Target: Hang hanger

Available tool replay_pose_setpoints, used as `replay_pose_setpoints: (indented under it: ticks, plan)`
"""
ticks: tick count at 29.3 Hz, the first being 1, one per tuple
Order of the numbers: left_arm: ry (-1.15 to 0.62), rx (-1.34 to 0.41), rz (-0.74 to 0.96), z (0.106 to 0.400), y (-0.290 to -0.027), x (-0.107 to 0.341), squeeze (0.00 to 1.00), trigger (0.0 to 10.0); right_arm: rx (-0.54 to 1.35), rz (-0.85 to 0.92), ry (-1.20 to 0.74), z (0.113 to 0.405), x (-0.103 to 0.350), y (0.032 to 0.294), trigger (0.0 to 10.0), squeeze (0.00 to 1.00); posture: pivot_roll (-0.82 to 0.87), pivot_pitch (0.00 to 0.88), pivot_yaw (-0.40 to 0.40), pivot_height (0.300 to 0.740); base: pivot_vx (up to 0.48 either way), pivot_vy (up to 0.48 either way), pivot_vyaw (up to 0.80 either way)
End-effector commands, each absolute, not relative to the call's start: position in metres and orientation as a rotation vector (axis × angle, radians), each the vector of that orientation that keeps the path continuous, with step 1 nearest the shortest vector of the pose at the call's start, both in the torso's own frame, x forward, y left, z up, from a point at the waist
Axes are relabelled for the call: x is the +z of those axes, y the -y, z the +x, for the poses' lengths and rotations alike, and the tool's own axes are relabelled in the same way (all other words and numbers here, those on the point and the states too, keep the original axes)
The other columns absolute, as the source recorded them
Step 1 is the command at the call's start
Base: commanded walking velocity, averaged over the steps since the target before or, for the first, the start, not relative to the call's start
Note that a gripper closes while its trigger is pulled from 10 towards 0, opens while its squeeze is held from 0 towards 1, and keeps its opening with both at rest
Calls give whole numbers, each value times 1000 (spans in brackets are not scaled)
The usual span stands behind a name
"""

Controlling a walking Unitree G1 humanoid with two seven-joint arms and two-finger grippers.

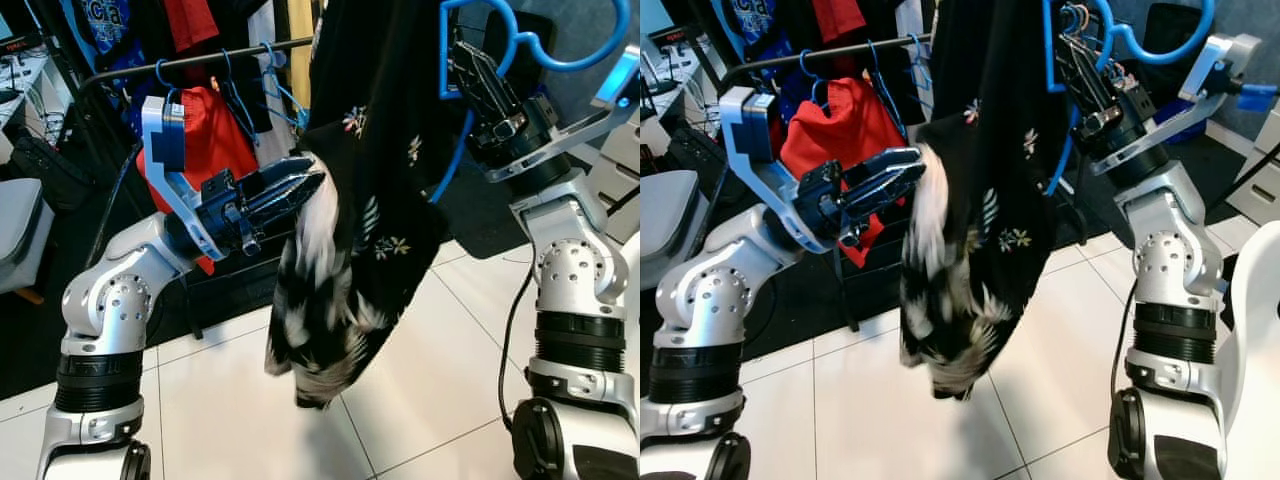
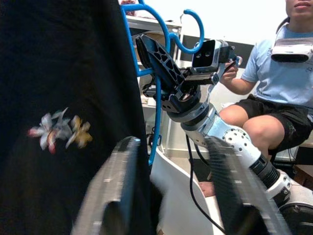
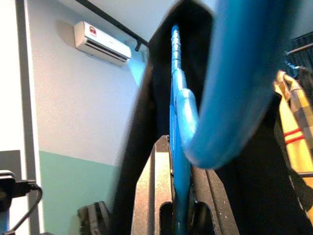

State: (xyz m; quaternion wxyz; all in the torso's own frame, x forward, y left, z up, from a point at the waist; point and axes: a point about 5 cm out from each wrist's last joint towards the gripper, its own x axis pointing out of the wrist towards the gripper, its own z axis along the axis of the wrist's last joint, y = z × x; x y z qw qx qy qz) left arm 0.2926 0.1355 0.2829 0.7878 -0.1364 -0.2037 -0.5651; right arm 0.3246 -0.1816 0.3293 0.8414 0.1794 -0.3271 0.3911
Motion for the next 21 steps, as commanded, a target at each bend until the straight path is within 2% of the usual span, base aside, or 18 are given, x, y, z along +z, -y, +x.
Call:
replay_pose_setpoints:
  ticks: [1,6,13,14,16,21]
  plan:
    - [432,-1211,-255,290,-141,282,1000,10000,863,386,734,318,337,181,10000,0,29,17,43,740,0,0,0]
    - [461,-1182,-263,290,-147,286,1000,10000,897,392,744,314,339,181,10000,0,26,17,43,740,0,0,0]
    - [635,-1035,-470,287,-155,311,1000,10000,876,388,710,315,328,179,10000,0,26,11,51,740,0,0,0]
    - [629,-977,-468,290,-149,311,0,10000,875,385,702,315,326,178,10000,0,26,10,54,740,0,0,0]
    - [594,-894,-489,293,-136,308,0,10000,889,383,699,315,326,176,10000,0,27,3,53,740,0,0,0]
    - [523,-878,-453,290,-118,295,0,10000,914,388,700,314,329,175,10000,0,25,7,49,740,0,0,0]
